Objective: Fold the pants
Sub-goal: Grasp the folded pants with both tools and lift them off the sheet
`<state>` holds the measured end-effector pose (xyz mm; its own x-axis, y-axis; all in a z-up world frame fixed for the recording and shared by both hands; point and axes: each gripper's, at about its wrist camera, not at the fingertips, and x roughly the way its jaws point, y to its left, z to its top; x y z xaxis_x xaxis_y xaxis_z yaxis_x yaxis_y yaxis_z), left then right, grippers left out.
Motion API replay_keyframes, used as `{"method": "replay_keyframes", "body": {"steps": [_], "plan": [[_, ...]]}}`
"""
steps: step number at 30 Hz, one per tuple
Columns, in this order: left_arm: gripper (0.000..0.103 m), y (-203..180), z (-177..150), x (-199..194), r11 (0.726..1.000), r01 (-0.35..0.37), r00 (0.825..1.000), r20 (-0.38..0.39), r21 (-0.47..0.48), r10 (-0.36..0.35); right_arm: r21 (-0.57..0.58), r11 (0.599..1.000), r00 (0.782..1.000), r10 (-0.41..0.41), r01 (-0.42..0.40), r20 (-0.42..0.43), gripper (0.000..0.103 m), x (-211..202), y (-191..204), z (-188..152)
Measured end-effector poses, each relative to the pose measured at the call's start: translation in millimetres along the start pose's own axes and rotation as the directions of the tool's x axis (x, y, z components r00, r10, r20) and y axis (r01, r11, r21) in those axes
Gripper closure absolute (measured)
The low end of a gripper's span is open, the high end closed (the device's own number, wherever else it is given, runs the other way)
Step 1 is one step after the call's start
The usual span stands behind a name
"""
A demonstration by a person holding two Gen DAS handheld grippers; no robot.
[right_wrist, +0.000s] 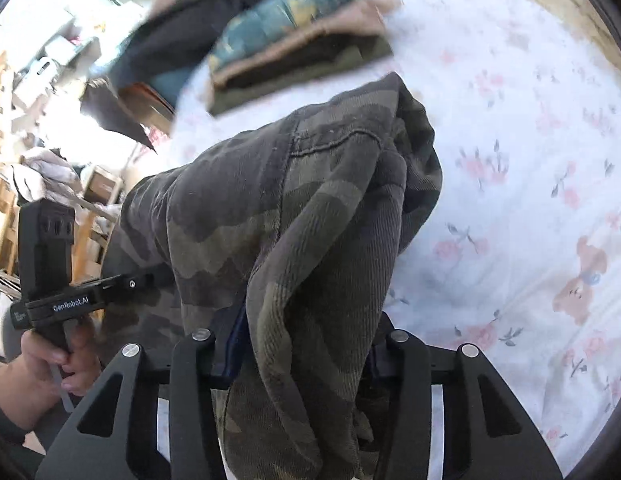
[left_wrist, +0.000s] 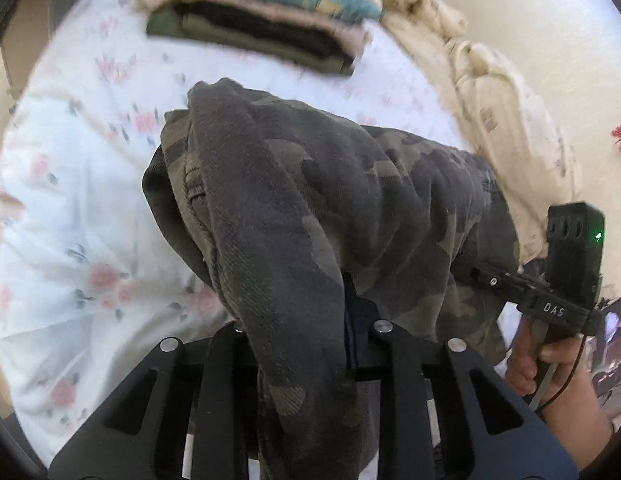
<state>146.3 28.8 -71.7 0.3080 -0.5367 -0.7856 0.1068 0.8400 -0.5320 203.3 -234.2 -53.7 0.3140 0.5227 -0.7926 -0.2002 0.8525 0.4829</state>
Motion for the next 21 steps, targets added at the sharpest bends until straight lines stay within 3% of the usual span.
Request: {"method": "replay_keyframes", "body": {"steps": [5, 9, 14, 19, 21], "plan": [[0.084, -10.1, 33.9, -42.7, 1.0, 0.004, 0.997, 0.077, -0.013, -0.003, -0.024, 0.998, 0.994, 0.051, -0.049, 0.092, 0.056, -25.9, 26.3, 26.1], [0.083, -17.5, 94.6, -55.8, 0.999, -0.025, 0.995, 0.094, 0.023, 0.023, -0.029, 0.998, 0.989, 0.055, -0.051, 0.136, 0.056, -33.6, 39.9, 77.3], [0.083, -2.5, 207.7, -50.6, 1.0, 0.029, 0.993, 0.112, 0.0, -0.029, -0.058, 0.998, 0.981, 0.036, -0.026, 0.189, 0.056, -21.7, 54.3, 181.5], [0.083, 8.4, 324.9, -19.5, 0.999, -0.025, 0.994, 0.112, 0.042, 0.02, -0.038, 0.999, 0.982, 0.008, 0.0, 0.19, 0.056, 14.1, 46.0, 300.6], [0.083, 20.4, 358.4, -2.2, 1.0, -0.023, 0.994, 0.105, 0.014, 0.022, -0.026, 0.999, 0.985, -0.015, 0.02, 0.171, 0.056, 36.0, 37.2, 338.3]]}}
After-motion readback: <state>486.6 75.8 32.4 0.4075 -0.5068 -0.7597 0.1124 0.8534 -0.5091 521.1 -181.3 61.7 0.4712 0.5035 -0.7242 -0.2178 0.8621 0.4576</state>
